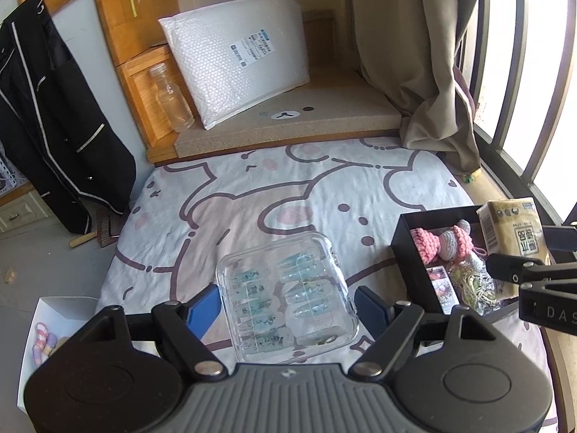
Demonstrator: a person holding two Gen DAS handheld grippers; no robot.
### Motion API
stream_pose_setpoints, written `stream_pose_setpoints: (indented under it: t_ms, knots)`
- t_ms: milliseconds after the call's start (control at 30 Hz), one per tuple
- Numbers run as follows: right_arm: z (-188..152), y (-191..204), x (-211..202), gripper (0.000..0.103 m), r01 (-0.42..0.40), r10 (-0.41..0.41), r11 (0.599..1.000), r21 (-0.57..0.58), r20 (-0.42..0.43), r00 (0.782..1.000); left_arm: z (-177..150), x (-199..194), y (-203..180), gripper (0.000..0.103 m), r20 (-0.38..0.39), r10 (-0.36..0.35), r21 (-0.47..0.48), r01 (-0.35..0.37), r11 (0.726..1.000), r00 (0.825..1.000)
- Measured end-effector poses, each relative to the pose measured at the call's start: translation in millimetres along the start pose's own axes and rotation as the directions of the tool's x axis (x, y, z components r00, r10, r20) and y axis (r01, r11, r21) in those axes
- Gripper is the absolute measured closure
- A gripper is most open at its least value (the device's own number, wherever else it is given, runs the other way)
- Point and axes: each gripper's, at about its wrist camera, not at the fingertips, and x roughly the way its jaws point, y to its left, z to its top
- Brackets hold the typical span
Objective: Organize objects
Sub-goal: 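Lift the pin box with the left tool while the right tool carries the tissue pack toward the black box, then lower the pin box into the black box while the right tool lowers the tissue pack beside it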
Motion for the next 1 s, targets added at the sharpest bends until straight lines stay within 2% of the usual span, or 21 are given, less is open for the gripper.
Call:
stream_pose_setpoints:
  t_ms: [467,1000]
  knots:
    - [-8.8,-36.9,-3.2,0.045,0.052,-0.052,0.997,0.058,0.0,0.999,16.5,9.0,-36.5,0.022,0.0,-0.063,0.039,0.063,0.997,0.998]
    - [-25.1,-87.7,-13.2,0.045,0.126,-0.125,0.984,0.129,-0.018,0.992,24.3,15.3,-86.1,0.022,-0.006,-0.153,0.072,0.153,0.986,0.988]
